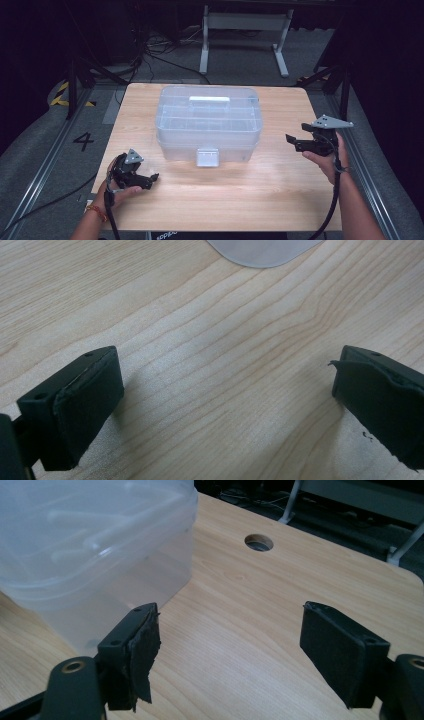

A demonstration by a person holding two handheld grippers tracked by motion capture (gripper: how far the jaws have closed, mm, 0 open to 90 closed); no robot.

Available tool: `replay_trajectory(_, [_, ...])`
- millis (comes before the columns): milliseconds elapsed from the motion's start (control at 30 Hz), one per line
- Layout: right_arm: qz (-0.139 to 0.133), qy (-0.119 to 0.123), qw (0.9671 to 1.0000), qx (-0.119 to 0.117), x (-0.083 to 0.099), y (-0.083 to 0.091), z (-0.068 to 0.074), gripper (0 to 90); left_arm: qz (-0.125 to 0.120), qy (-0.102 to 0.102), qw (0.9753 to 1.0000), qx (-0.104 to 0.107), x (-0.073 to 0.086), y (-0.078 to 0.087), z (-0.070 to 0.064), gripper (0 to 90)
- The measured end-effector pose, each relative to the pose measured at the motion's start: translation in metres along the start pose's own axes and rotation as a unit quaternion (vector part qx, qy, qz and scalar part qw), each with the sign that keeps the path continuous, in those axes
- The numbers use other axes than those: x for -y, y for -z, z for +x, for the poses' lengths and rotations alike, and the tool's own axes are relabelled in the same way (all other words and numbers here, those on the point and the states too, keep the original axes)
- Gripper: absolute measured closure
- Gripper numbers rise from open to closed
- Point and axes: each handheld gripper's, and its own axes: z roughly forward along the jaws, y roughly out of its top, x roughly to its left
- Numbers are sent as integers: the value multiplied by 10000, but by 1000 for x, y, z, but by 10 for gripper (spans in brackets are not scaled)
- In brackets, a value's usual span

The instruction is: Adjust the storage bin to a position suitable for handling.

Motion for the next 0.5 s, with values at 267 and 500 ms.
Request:
replay_trajectory(267, [-119,238,9996,-58,-25,1,6,250,0,2,10000,-1,0,0,0,6])
replay_trajectory(500, [-231,339,9991,-71,-43,1,11,251,0,6,10000,1,0,0,0,6])
